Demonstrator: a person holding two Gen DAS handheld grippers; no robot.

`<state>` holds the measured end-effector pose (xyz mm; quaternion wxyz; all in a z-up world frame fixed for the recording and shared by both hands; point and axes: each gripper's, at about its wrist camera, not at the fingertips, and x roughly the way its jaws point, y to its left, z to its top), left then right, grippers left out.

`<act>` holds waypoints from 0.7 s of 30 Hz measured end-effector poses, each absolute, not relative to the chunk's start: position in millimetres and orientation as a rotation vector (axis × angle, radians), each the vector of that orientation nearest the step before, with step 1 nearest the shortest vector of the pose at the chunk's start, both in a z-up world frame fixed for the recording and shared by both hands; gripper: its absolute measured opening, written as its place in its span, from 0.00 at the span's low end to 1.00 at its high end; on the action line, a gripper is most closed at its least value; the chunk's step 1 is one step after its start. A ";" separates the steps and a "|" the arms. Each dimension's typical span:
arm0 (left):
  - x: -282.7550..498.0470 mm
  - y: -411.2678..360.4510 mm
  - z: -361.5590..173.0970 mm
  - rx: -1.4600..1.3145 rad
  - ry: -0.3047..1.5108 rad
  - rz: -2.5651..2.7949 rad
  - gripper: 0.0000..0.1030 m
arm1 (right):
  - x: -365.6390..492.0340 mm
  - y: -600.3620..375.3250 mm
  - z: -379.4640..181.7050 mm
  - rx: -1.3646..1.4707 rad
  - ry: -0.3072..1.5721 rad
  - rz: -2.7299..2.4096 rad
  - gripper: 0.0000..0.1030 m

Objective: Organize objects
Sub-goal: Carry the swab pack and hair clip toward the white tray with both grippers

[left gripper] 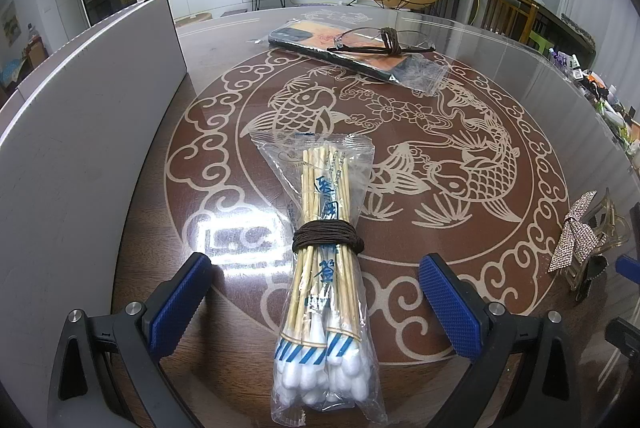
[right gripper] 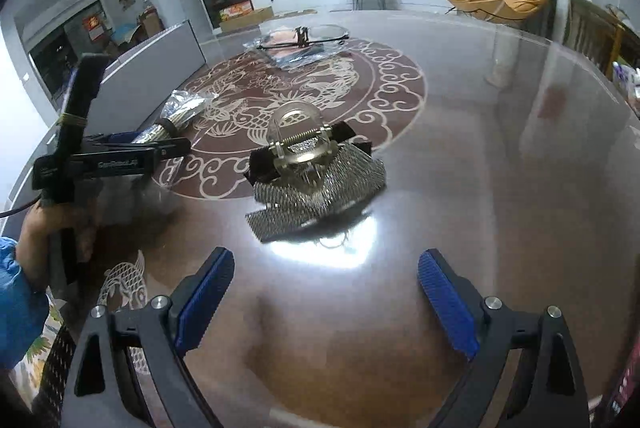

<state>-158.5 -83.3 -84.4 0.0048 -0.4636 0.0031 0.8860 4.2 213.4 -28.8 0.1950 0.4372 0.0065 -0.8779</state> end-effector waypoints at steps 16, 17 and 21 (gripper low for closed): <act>-154.6 -81.2 -78.8 -1.471 0.028 2.754 0.69 | -62.8 152.8 -29.6 1.447 -0.068 -2.631 0.91; -150.1 -79.7 -75.8 -1.424 0.037 2.770 0.46 | -64.7 153.9 -34.0 1.457 -0.055 -2.654 0.87; -129.3 -84.0 -71.1 -1.368 -0.059 2.739 0.28 | -48.7 182.7 -29.1 1.333 -0.220 -2.678 0.57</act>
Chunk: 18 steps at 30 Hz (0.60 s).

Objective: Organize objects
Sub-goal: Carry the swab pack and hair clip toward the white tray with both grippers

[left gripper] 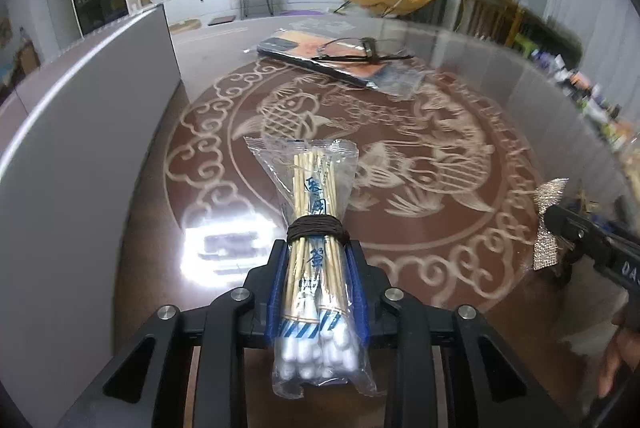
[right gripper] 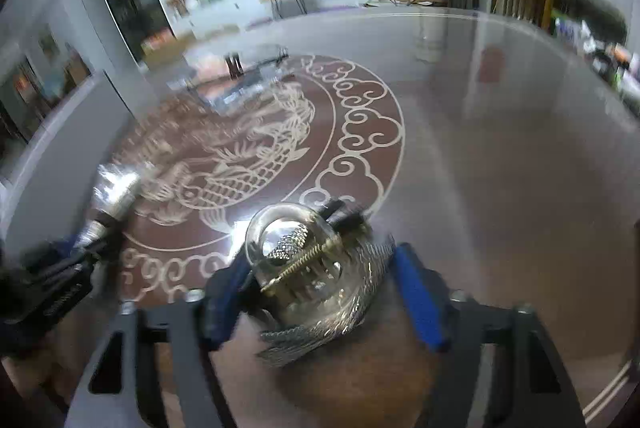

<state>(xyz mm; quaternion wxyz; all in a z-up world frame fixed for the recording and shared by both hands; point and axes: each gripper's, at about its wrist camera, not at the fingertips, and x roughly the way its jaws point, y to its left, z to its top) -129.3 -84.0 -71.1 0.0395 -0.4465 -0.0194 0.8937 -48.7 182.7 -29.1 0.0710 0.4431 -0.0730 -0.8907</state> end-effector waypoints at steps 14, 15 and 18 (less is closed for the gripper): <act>-51.6 -95.4 -18.8 -1.147 -0.330 2.710 0.28 | 5.1 204.6 21.6 1.178 -0.245 -2.517 0.51; -47.1 -98.4 -11.0 -1.133 -0.338 2.711 0.28 | 5.5 198.0 24.4 1.173 -0.235 -2.505 0.51; -30.0 -113.1 16.1 -1.076 -0.366 2.732 0.28 | 6.1 174.4 37.7 1.155 -0.208 -2.452 0.51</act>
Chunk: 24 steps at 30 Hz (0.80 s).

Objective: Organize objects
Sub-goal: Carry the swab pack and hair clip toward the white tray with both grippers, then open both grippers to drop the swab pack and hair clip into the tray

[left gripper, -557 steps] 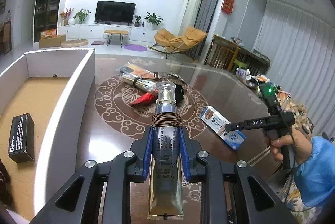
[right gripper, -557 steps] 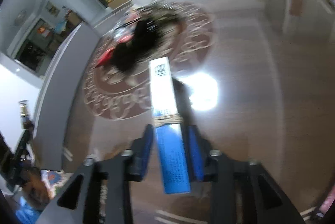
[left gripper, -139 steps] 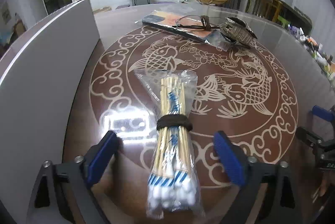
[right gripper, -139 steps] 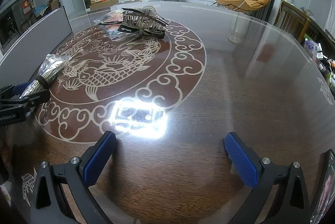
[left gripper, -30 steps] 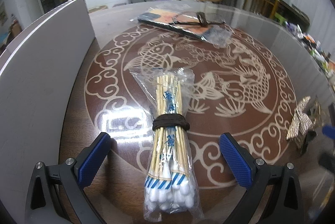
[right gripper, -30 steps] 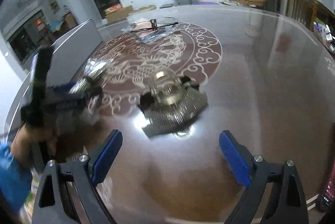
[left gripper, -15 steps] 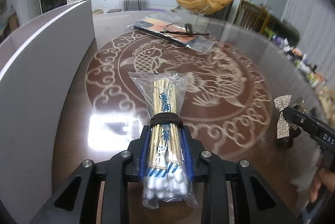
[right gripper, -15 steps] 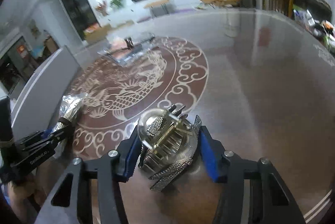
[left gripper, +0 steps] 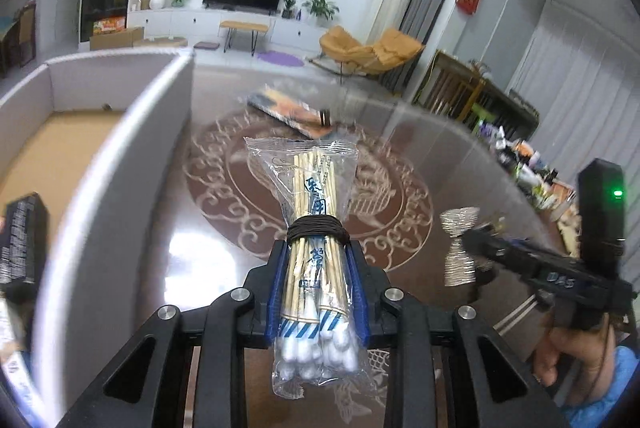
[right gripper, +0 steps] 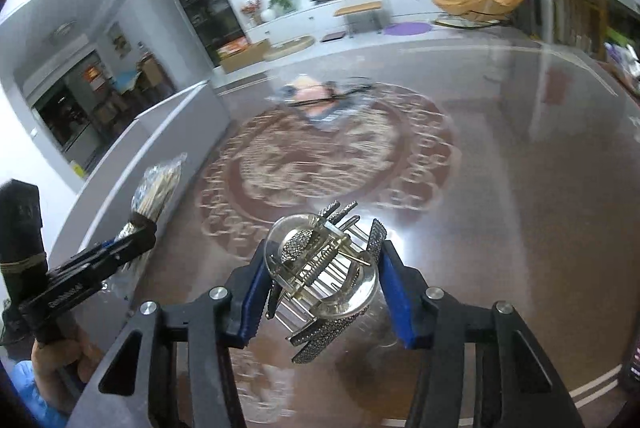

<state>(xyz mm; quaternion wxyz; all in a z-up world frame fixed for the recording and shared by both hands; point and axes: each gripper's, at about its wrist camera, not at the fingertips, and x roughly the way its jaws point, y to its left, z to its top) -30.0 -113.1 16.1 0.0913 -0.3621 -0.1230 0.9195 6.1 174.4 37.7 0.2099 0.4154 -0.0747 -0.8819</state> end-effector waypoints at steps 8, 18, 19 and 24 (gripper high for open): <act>18.0 -216.7 76.9 -1.006 -0.383 2.960 0.28 | 7.3 65.0 113.3 0.945 -0.149 -2.264 0.49; 70.0 -306.8 81.3 -1.056 -0.444 3.160 0.28 | 13.9 -37.8 148.0 0.859 0.003 -2.098 0.85; 74.0 -307.5 82.2 -1.043 -0.458 3.157 0.28 | 15.8 -39.7 137.4 0.886 0.079 -2.088 1.00; 86.7 -308.0 81.8 -0.981 -0.515 3.141 0.28 | 42.9 -37.9 41.1 1.042 0.413 -1.964 1.00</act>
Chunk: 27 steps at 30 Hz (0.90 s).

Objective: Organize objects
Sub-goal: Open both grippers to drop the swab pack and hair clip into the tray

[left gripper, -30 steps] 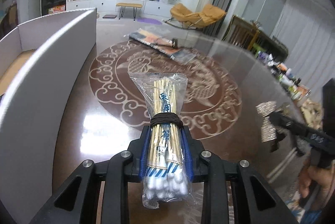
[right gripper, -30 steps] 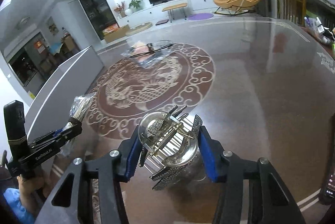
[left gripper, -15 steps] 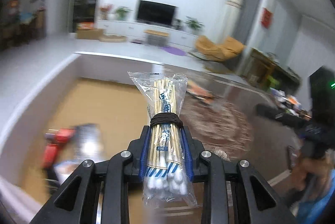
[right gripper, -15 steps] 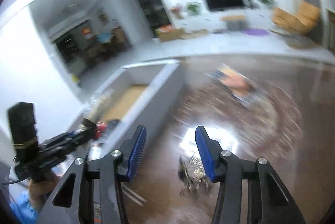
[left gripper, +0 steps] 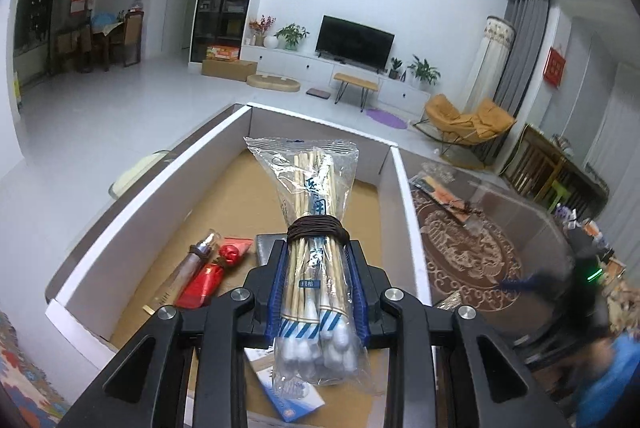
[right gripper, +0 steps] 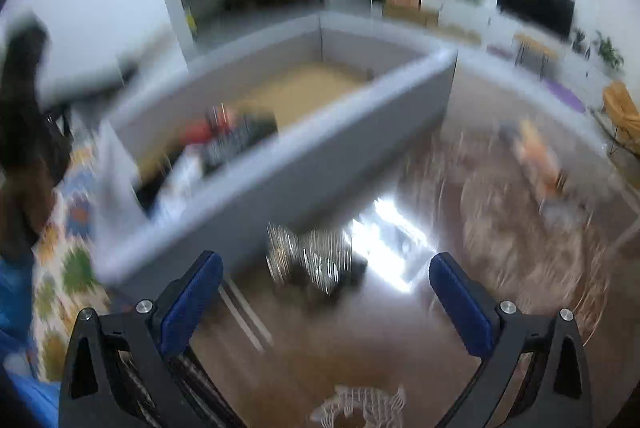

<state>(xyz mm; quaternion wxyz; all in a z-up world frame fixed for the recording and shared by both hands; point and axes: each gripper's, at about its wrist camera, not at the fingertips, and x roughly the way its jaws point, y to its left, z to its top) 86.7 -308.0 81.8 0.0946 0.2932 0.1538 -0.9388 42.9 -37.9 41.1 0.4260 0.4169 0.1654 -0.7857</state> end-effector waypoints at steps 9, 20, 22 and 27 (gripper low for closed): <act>95.1 -304.0 81.0 0.883 0.446 -2.779 0.28 | 18.9 -75.1 -38.1 1.137 0.253 -1.977 0.61; 96.6 -312.9 69.7 0.933 0.427 -2.748 0.28 | 21.5 -23.0 41.7 1.037 0.091 -2.034 0.49; 93.6 -315.1 70.0 0.948 0.396 -2.737 0.28 | 24.9 -33.2 68.3 0.989 0.069 -2.003 0.49; 76.8 -328.7 57.5 1.046 0.341 -2.615 0.40 | 44.2 -115.3 107.5 0.960 0.172 -1.819 0.66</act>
